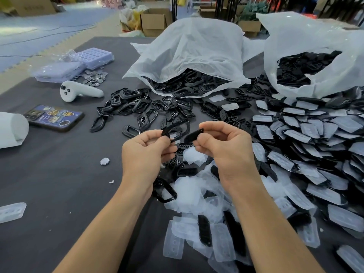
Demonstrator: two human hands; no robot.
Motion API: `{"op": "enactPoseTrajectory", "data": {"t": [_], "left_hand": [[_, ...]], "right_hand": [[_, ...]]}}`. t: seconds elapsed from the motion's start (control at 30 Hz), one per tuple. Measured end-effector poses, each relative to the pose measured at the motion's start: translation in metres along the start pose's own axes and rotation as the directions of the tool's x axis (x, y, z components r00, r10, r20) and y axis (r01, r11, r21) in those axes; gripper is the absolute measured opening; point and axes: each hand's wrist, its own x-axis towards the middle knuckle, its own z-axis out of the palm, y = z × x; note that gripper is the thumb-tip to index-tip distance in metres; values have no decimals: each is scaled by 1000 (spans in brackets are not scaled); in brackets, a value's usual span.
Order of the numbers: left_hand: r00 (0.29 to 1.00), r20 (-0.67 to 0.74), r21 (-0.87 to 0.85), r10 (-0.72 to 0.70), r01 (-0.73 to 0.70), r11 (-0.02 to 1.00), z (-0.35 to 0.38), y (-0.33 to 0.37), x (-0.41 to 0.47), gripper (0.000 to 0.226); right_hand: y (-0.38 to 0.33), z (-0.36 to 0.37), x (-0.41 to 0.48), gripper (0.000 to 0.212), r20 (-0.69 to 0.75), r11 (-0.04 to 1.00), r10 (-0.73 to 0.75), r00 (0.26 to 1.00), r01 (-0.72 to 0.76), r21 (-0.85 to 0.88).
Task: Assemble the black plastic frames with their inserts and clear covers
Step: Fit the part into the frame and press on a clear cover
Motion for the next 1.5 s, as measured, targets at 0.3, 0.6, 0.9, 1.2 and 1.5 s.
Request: {"op": "enactPoseTrajectory", "data": {"t": [0.3,0.6,0.9,1.2,1.5], "left_hand": [[999,43,-18,-21,22,1000,2,-3,-2,7],[995,101,-15,18,-17,1000,6,-7,-7,16],[963,267,105,42,-72,992,5,-5,-14,38],[950,296,378,99,-211,902,16,-10,-28,48],[959,281,196,37,-96,976,13,-8,-26,21]], "right_hand": [[-4,2,-1,22,-69,999,49,996,-48,13],[-2,7,-2,20,-146,994,93,985,-100,-39],[1,10,-8,10,-298,935,-92,950,-21,-354],[6,18,-11,16,-218,798,-316,923,134,-587],[10,21,-15,21,11,629,-535,845,407,-663]]}}
